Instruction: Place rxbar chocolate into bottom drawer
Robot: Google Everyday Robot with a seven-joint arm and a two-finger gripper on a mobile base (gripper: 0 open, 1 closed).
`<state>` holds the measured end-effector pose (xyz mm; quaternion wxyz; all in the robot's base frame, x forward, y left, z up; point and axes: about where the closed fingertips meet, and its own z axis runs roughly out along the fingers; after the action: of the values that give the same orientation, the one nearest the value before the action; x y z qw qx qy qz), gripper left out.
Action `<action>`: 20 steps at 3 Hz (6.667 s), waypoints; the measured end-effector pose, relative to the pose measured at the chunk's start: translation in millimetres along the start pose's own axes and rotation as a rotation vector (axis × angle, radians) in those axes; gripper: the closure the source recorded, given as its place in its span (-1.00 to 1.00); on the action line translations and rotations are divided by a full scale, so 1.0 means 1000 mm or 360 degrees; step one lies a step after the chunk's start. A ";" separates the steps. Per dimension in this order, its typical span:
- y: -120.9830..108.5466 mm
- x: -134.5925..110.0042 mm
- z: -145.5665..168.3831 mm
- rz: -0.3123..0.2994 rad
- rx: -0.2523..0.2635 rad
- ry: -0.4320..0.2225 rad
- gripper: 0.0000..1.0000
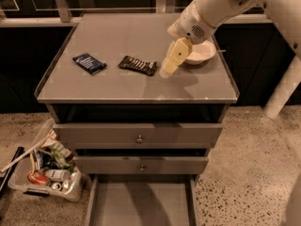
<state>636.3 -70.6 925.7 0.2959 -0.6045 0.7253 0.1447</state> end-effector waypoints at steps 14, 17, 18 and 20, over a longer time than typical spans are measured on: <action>-0.056 0.003 0.125 0.0098 -0.0103 0.0020 1.00; -0.037 -0.024 0.078 -0.0032 -0.0079 -0.0096 1.00; -0.022 -0.014 0.037 -0.0079 -0.0006 -0.0109 1.00; 0.028 0.023 -0.043 -0.0161 0.0200 -0.0057 1.00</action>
Offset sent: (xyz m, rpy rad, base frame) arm 0.0537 0.0290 -0.0542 0.0186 0.0744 0.0275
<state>596.3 -106.3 941.2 0.3532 -0.6179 0.6961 0.0945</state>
